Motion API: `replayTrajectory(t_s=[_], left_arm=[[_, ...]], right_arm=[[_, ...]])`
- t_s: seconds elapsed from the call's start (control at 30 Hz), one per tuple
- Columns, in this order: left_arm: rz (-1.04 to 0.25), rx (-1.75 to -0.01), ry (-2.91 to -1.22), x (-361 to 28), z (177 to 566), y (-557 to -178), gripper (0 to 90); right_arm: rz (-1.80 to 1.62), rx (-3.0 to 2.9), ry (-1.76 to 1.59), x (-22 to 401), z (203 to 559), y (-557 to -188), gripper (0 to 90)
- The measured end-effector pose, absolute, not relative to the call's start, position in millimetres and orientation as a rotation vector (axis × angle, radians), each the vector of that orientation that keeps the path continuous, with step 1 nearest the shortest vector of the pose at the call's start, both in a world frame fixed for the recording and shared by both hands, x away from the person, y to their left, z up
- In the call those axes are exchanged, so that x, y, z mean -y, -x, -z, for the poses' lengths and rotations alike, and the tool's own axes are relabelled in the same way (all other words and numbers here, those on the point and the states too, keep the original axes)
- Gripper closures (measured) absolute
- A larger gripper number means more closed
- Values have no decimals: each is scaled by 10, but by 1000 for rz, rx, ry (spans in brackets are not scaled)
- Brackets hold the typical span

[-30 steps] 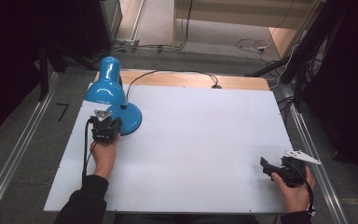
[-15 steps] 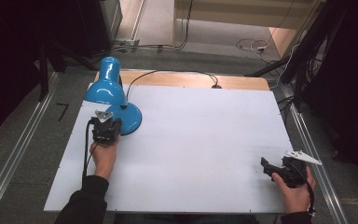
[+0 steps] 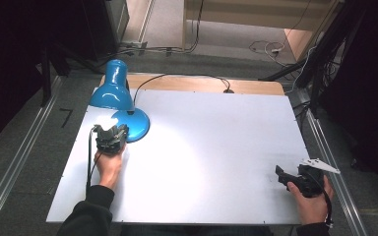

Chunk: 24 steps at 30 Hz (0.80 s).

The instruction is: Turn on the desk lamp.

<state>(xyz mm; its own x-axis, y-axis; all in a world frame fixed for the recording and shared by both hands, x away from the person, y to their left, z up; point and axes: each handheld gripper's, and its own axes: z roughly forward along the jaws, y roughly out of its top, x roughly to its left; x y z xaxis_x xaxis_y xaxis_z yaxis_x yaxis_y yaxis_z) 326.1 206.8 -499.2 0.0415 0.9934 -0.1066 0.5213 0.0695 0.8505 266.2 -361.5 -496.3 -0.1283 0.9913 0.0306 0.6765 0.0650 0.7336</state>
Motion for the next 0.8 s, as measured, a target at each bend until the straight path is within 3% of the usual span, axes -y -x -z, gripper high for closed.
replayTrajectory(t_s=[0.5,0.8], left_arm=[[-722,-1584,-1534,-2110,4903,-3121,509],[-710,-1567,-1510,-2130,4829,-2992,410]], right_arm=[[-846,-1856,-1658,3629,4952,-2643,111],[-852,-1857,-1656,3626,4942,-2633,111]])
